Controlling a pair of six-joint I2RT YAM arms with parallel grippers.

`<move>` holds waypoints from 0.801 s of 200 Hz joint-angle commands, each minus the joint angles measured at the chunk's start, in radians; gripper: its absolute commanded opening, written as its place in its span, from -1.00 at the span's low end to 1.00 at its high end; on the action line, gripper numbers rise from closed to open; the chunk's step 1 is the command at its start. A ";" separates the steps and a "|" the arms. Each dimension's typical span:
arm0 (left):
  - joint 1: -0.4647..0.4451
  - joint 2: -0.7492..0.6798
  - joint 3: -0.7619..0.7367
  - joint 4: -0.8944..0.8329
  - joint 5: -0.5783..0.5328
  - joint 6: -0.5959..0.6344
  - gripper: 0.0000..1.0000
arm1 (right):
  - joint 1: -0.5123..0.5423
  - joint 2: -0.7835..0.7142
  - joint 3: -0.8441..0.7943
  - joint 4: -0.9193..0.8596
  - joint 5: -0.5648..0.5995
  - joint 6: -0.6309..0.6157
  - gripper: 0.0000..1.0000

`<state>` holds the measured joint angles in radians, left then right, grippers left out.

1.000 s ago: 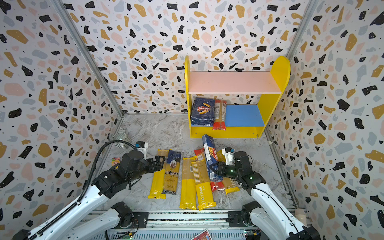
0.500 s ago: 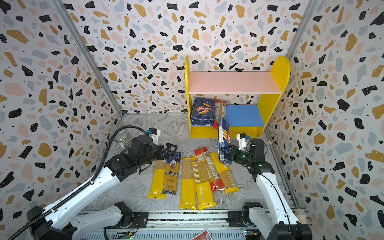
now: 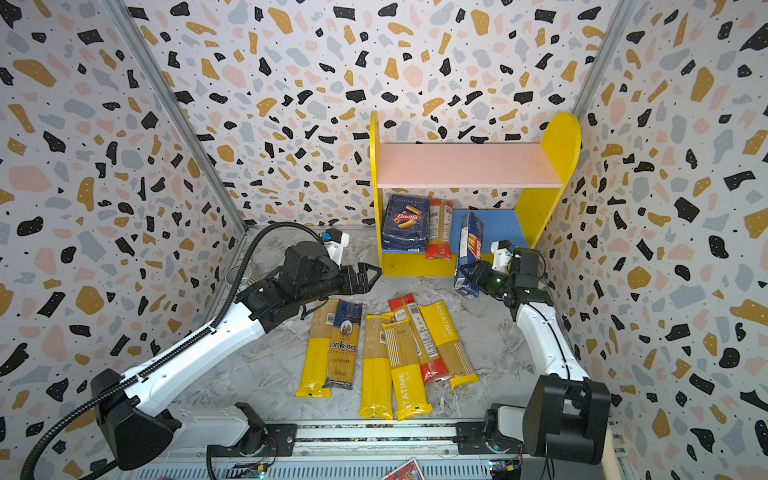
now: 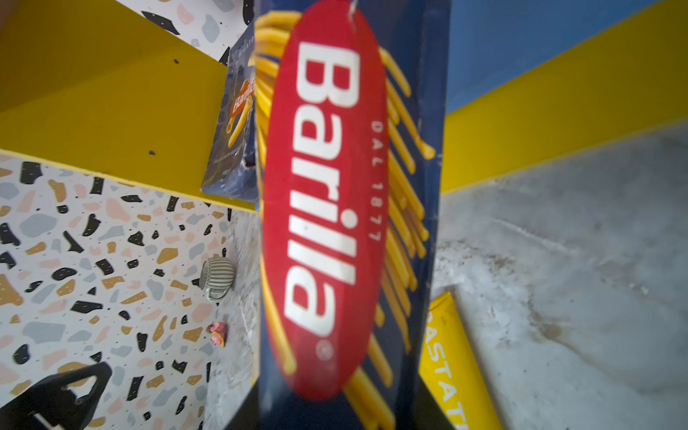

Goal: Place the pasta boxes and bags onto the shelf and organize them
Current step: 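Carry the Barilla box with the right gripper upright onto the blue shelf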

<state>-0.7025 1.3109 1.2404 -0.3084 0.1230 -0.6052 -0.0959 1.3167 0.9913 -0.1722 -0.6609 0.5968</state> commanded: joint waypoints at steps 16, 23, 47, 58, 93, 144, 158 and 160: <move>-0.002 0.016 -0.012 0.049 0.025 0.039 0.99 | -0.001 0.127 0.245 0.138 0.067 -0.104 -0.23; -0.002 0.020 -0.011 0.047 0.023 0.044 0.99 | 0.000 0.159 0.276 0.138 0.076 -0.110 -0.23; 0.000 0.032 -0.010 0.035 0.016 0.061 0.99 | 0.004 0.272 0.387 0.108 0.106 -0.136 -0.22; 0.000 0.035 -0.011 0.031 0.012 0.068 0.99 | 0.009 0.318 0.439 0.083 0.131 -0.155 -0.22; 0.003 0.051 -0.013 0.031 0.004 0.079 0.99 | 0.057 0.451 0.592 -0.011 0.208 -0.223 -0.21; 0.015 0.063 -0.019 0.028 0.006 0.083 0.99 | 0.115 0.554 0.719 -0.103 0.280 -0.266 0.06; 0.017 0.059 -0.022 0.022 0.002 0.083 0.99 | 0.115 0.559 0.718 -0.107 0.296 -0.266 0.34; 0.017 0.059 -0.023 0.020 0.001 0.083 0.99 | 0.115 0.559 0.716 -0.106 0.299 -0.266 0.36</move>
<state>-0.6941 1.3769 1.2308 -0.3069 0.1295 -0.5388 0.0113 1.9179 1.6428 -0.3195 -0.3832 0.3725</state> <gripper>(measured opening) 0.995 0.595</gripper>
